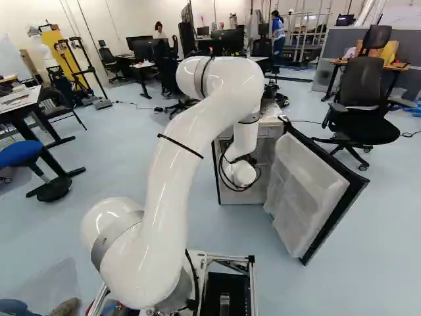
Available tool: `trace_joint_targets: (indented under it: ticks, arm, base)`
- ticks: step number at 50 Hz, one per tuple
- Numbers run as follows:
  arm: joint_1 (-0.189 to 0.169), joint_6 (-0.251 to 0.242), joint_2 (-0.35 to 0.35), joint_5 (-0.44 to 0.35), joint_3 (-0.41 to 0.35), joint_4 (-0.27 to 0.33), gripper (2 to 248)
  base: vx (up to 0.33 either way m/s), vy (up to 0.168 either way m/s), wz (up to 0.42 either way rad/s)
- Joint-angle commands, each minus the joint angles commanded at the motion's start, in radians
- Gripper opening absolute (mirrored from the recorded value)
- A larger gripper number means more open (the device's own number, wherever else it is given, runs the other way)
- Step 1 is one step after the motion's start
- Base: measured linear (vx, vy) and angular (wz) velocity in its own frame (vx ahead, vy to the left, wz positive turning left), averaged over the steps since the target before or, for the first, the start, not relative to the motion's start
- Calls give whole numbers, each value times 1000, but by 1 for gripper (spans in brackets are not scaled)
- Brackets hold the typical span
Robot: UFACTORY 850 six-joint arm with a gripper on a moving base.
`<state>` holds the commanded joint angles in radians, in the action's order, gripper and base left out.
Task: Grab a drink from the fridge
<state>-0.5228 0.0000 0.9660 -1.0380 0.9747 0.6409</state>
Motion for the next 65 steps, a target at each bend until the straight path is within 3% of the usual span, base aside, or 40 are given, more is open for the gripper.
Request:
trace_joint_targets:
  ticks: [31,65]
  arm:
    - [19,0,138,-106,133,0,247]
    - [35,0,272,-155,257,0,247]
  base:
    - [0,0,0]
    - [0,0,0]
